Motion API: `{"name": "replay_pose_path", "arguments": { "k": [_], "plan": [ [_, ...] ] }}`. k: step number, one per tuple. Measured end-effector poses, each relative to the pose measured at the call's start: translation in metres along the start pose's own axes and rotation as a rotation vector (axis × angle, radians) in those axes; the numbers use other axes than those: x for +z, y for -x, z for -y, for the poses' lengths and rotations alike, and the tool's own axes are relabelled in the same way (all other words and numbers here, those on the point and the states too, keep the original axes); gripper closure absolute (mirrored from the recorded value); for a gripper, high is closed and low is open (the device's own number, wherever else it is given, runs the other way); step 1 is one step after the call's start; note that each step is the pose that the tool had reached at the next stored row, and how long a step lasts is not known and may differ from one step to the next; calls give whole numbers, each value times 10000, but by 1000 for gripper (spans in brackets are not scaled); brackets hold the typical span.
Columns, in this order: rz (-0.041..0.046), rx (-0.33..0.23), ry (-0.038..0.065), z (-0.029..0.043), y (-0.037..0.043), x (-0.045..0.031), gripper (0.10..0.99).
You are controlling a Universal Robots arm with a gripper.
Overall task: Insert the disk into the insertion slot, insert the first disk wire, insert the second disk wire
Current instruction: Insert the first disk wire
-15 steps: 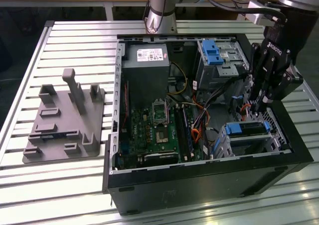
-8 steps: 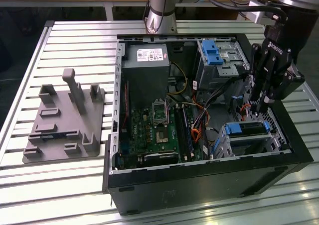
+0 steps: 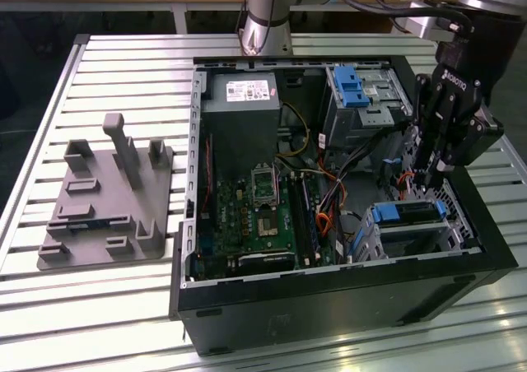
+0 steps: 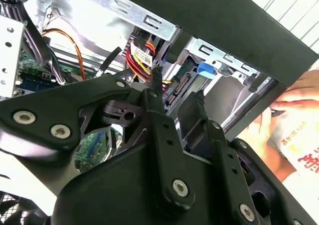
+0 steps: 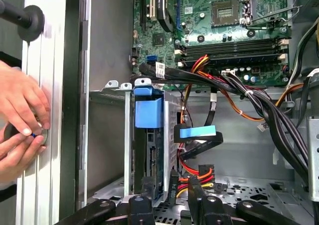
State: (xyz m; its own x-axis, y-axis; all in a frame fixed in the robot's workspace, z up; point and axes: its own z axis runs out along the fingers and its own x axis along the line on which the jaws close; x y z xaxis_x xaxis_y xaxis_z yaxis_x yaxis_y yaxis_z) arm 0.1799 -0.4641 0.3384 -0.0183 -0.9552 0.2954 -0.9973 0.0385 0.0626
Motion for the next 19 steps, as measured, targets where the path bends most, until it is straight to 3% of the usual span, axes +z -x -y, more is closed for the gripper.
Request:
{"name": "replay_pose_path", "arguments": {
  "k": [5, 6, 11, 19],
  "plan": [
    [-109, 8, -2, 0, 9, 5, 690],
    [-127, 9, -3, 1, 10, 6, 765],
    [-194, 14, -4, 1, 15, 12, 765],
    [-227, 20, -3, 2, 22, 24, 765]
  ]
}}
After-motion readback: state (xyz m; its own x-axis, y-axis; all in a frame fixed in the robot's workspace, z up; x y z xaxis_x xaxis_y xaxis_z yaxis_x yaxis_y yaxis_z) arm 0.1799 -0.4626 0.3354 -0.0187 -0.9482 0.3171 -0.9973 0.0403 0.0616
